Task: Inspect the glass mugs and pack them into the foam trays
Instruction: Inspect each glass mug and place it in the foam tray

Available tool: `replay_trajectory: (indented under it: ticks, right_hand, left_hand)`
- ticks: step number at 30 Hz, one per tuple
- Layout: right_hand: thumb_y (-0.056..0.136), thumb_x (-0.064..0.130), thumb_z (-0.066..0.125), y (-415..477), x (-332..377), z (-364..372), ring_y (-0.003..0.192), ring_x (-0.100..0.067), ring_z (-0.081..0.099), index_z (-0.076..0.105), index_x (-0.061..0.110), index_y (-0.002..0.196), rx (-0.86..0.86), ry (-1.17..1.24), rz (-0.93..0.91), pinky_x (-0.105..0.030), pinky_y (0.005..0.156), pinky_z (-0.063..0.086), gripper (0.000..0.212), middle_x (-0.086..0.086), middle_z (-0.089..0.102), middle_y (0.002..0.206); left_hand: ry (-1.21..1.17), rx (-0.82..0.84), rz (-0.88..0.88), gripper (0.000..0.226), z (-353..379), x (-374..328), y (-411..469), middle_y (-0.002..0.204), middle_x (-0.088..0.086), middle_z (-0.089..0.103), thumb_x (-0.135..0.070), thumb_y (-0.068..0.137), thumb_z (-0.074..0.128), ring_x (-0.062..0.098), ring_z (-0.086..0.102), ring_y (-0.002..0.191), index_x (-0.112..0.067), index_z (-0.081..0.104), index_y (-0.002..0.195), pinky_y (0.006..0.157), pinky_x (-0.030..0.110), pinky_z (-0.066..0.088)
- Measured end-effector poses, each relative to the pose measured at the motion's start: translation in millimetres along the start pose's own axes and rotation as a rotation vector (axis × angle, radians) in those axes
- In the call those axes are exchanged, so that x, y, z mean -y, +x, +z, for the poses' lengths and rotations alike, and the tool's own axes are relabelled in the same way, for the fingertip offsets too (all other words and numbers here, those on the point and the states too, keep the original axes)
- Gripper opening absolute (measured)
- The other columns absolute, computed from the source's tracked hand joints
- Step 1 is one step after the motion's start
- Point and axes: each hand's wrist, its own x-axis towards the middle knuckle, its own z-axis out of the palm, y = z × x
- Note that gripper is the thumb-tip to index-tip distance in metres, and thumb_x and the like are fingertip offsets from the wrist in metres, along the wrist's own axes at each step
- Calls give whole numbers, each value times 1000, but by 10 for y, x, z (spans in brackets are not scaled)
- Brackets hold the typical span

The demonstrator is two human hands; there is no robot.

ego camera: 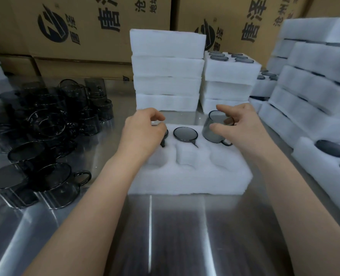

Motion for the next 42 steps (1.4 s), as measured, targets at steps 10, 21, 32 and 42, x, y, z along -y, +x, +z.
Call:
replay_trajectory:
  ticks: [10, 21, 32, 42]
  right_hand:
    - [85, 23, 70, 59, -99, 12, 101, -2, 48, 55, 33, 114, 206, -184, -14, -22, 77, 41, 34, 7, 45, 114]
    - [100, 53, 18, 38, -130, 73, 150, -11, -8, 2, 46, 153, 539, -729, 151, -47, 118, -3, 56, 16, -8, 163]
    - [100, 47, 28, 29, -183, 120, 148, -21, 18, 17, 38, 154, 437, -565, 86, -33, 114, 17, 55, 12, 11, 163]
    - [100, 43, 31, 42, -195, 134, 144, -16, 27, 22, 30, 154, 408, -532, 48, -27, 104, 22, 56, 13, 21, 158]
  left_hand:
    - [94, 12, 24, 18, 49, 33, 27, 87, -17, 62, -21, 86, 58, 8, 55, 85, -28, 69, 98, 60, 14, 36]
    - [146, 35, 25, 18, 51, -17, -24, 103, -7, 69, -20, 87, 56, 18, 62, 95, -26, 68, 99, 80, 33, 52]
    - [417, -290, 6, 32, -253, -13, 178, 125, 12, 56, -22, 88, 54, 36, 47, 116, -16, 63, 119, 87, 41, 40]
    - [872, -240, -293, 62, -469, 300, 746, 157, 24, 16, -35, 84, 55, 46, 3, 145, -10, 40, 139, 113, 64, 5]
